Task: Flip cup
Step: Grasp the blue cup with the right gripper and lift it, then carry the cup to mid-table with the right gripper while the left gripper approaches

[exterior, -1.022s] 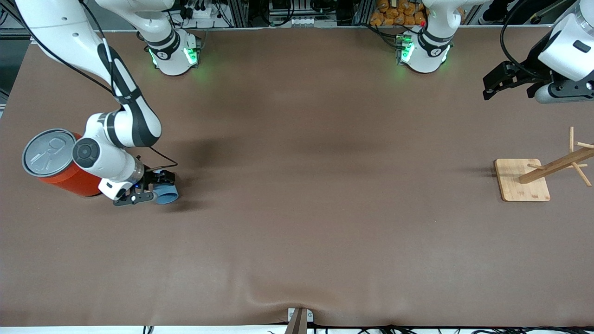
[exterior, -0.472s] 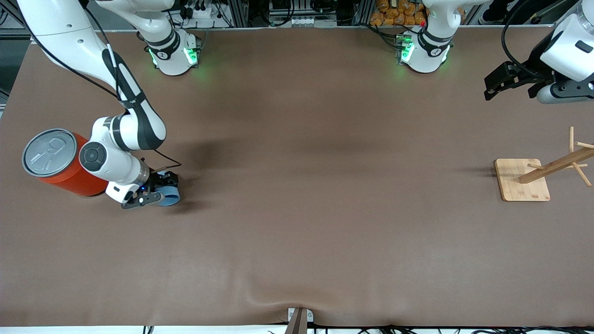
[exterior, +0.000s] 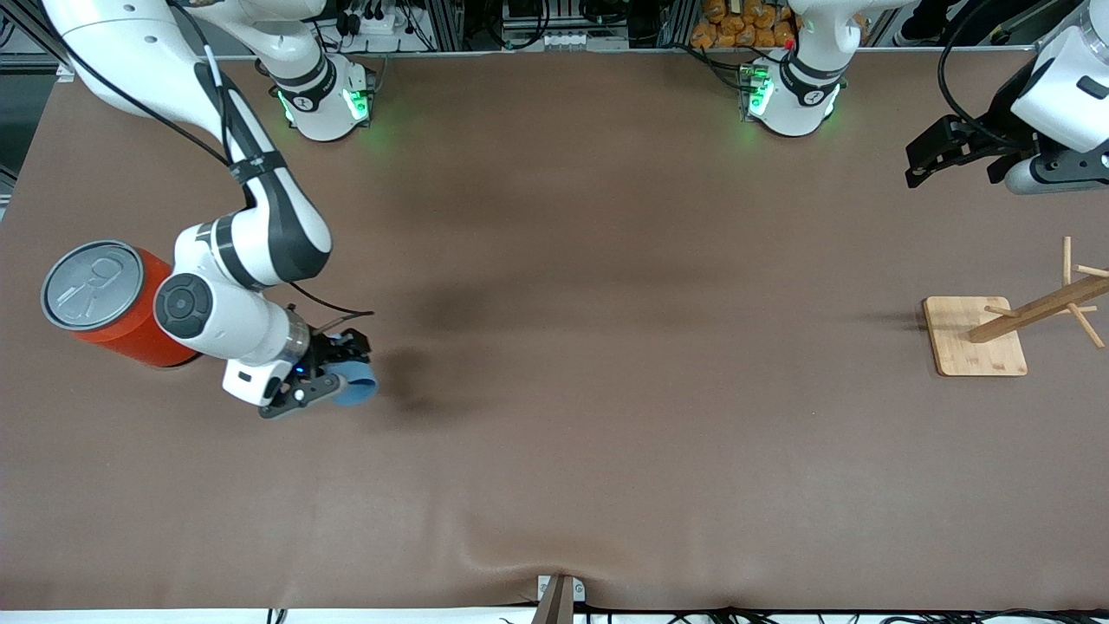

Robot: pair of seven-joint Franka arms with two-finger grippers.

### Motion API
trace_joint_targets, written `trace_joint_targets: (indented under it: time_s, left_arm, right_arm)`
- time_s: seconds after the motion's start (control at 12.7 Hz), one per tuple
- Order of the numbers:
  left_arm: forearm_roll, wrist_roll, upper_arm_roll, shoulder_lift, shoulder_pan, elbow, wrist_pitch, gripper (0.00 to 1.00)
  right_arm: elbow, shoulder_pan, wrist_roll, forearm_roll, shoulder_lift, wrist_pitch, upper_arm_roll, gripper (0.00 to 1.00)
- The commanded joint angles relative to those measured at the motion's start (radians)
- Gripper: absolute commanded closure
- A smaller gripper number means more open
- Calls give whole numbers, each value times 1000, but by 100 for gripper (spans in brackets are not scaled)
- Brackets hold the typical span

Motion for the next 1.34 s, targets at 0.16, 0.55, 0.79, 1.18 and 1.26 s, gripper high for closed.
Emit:
trace_joint_targets:
  time_s: [0.16, 0.55, 0.79, 1.18, 1.26]
  left_arm:
    - [-2, -8, 3, -5, 10, 8, -12, 0]
    - [-45, -8, 5, 3, 57, -27, -10, 0]
    - [-47, -8, 3, 18, 59, -28, -10, 0]
    - [-73, -8, 3, 38, 62, -41, -12, 0]
    - [-90, -8, 5, 43, 64, -51, -10, 0]
  right_arm:
    - [256, 122, -40, -17, 159, -18, 42, 89]
    - [336, 339, -139, -217, 196, -13, 40, 91]
    - [356, 431, -289, -313, 243, 20, 40, 91]
    - [443, 633, -279, -335, 380, 45, -13, 91]
    - [454, 652, -278, -337, 398, 45, -17, 91]
